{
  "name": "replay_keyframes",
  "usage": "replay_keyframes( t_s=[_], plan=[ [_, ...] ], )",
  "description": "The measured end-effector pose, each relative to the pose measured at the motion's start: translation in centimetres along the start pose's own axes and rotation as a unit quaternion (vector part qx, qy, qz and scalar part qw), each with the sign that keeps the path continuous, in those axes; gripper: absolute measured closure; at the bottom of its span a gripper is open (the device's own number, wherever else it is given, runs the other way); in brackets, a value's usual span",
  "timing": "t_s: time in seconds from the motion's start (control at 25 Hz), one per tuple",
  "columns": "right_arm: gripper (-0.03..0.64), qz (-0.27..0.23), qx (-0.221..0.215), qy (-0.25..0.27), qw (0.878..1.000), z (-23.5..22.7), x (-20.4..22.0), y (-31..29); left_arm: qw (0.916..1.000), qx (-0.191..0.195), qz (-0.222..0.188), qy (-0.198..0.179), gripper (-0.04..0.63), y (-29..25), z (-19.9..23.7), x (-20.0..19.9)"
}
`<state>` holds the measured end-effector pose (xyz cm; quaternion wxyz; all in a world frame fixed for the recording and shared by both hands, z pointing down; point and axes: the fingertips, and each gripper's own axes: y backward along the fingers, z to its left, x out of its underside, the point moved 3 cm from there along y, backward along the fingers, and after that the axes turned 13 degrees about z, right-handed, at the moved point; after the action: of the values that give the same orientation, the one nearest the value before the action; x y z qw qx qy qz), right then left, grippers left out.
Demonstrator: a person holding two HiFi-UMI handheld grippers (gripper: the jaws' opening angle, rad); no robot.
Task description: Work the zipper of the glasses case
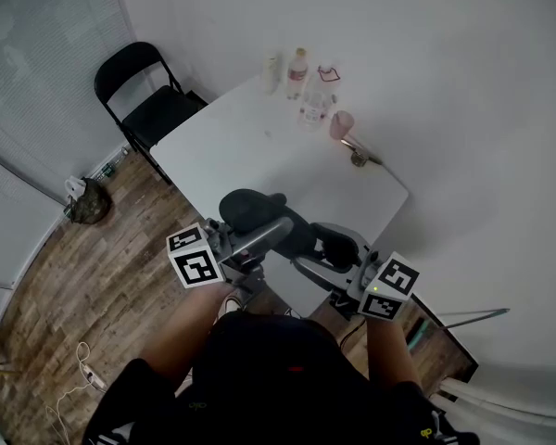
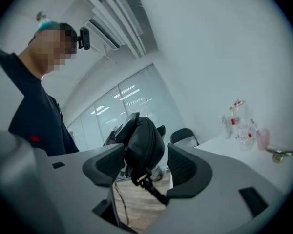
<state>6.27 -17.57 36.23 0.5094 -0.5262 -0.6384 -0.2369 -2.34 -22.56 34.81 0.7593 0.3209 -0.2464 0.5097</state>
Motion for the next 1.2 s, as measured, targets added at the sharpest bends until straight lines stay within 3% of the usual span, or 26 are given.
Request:
replay_keyframes(
  t_s=[0.12, 0.28, 0.44, 0.64, 0.84, 1.2],
  plan=[
    [0.342, -0.016, 0.066, 0.037, 0.997, -1.8, 0.9, 1.6, 0.9985, -0.039, -0.037, 0.003, 0.302, 0.2, 1.3, -1.8],
    [0.342, 0.008, 0.132, 0.037, 0.991, -3.3, 4.0, 1.7, 0.9946, -0.085, -0.058, -0.016, 0.304, -0.1, 1.4, -3.1],
    [0.399, -0.004, 0.144, 0.009, 0.990, -2.3, 4.6, -0.1, 0.9932, -0.093, -0.065, -0.024, 0.304, -0.3, 0.2, -3.7],
    [0.498, -0.022, 0.165, 0.058, 0.984, -0.9, 2.5, -1.8, 0.9934, -0.095, -0.060, -0.024, 0.304, -0.5, 0.0, -3.8],
    [0.570, -0.027, 0.154, 0.059, 0.986, -0.5, 1.7, -2.6, 0.9931, -0.099, -0.057, -0.027, 0.304, -0.5, 0.1, -3.7],
    [0.598, -0.009, 0.176, 0.084, 0.981, -1.1, 2.1, -2.4, 0.9920, -0.109, -0.057, -0.026, 0.305, -0.4, 0.4, -3.4]
  ],
)
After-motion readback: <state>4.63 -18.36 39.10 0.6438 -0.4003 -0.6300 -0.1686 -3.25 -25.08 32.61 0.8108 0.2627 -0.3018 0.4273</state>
